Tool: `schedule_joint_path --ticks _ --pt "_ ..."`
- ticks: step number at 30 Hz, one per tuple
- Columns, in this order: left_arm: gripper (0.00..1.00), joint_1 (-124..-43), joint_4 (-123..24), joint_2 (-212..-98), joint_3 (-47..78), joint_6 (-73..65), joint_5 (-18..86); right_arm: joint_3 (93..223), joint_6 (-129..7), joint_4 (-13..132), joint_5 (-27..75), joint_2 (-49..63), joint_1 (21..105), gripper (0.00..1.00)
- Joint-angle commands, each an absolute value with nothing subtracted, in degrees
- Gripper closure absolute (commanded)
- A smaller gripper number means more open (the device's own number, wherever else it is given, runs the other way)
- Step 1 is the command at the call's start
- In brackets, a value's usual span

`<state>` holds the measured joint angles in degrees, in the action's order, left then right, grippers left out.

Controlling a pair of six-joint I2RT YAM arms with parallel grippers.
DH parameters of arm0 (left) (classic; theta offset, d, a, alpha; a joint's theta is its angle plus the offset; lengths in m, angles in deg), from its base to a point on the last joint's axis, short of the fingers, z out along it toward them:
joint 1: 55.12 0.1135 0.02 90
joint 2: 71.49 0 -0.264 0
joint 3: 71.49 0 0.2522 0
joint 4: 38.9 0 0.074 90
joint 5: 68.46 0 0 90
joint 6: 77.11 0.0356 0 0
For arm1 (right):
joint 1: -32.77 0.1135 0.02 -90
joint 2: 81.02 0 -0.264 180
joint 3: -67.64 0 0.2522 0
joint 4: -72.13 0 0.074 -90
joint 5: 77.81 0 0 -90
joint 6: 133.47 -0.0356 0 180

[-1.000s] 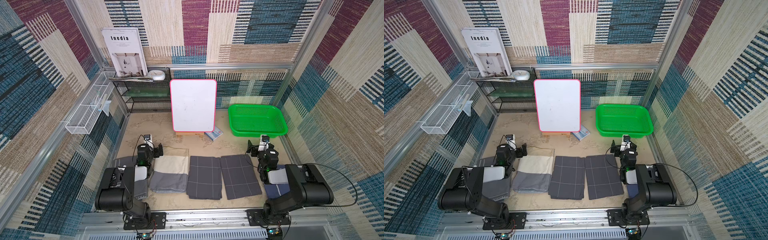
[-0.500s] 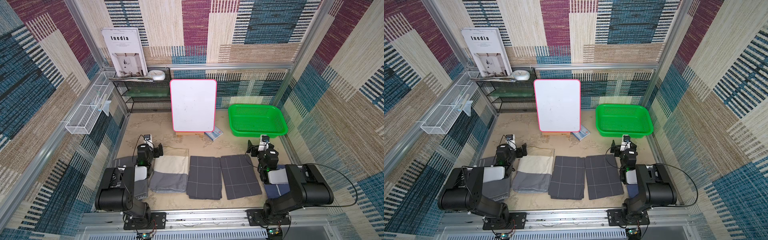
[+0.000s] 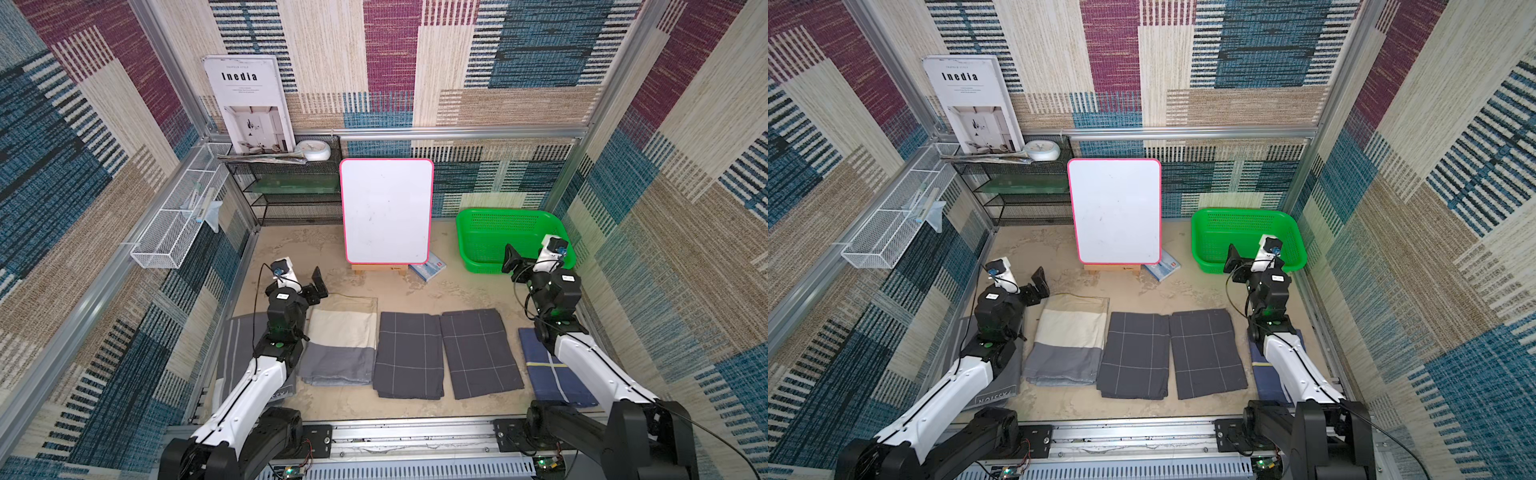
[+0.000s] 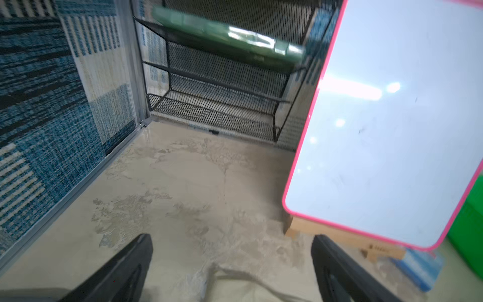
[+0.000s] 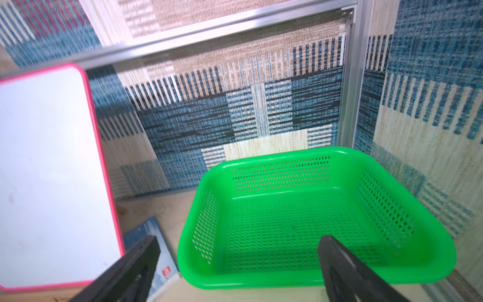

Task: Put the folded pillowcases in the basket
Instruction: Move the basket to the center of the board.

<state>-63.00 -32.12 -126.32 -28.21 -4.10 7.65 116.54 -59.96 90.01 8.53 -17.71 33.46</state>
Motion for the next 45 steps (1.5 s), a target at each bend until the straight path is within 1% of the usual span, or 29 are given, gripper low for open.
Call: schedule_joint_path --ticks 1,4,6,8,10,13,19,25,30,34,42,45 --pt "0.01 -63.12 -42.07 -124.87 -26.92 -17.07 10.43 120.49 -72.17 77.48 4.24 -17.71 33.34 0.0" --pt "0.01 -63.12 -45.33 -123.94 -27.41 -22.81 12.76 122.89 -72.31 77.57 5.56 -14.61 33.36 0.0" --pt "0.01 -63.03 -53.15 -122.61 -25.82 -27.58 10.68 127.6 -72.01 71.88 5.12 -10.86 33.38 0.0" --pt "0.01 -62.85 -58.34 -121.42 -24.5 -27.43 9.88 134.43 -71.34 64.52 5.04 -5.55 33.34 0.0" --pt "0.01 -62.85 -59.52 -120.16 -24.48 -26.43 10.54 140.51 -68.02 59.62 7.13 -0.16 33.39 0.0" --pt "0.01 -62.85 -58.71 -119.87 -25.2 -26.37 13.38 149.07 -66.6 54.71 8.78 9.27 33.34 0.0" --pt "0.01 -62.85 -60.02 -124.95 -22.17 -23.61 20.43 166.88 -62.86 43.02 10.83 28.55 33.46 0.0" --pt "0.01 -62.85 -60.72 -127.69 -21.03 -22.83 22.15 178.28 -61.62 36.35 12.02 39.8 34.42 0.0" --pt "0.01 -62.86 -59.61 -130.45 -20.42 -22.64 23.94 182.4 -60.08 33.9 11.74 44.23 37.24 0.0" --pt "0.01 -62.85 -59.82 -130.86 -20.07 -22.74 23.91 183.22 -60.45 33.26 12.6 45.76 38.73 0.0" --pt "0.01 -62.85 -59.47 -130.57 -20.71 -22.87 24.19 181.41 -61.33 34.12 15.34 45.04 42.51 0.0" --pt "0.01 -62.85 -59.47 -129.17 -21.79 -23.17 22.68 180.12 -61.65 34.64 16.36 44.2 44.29 0.0"
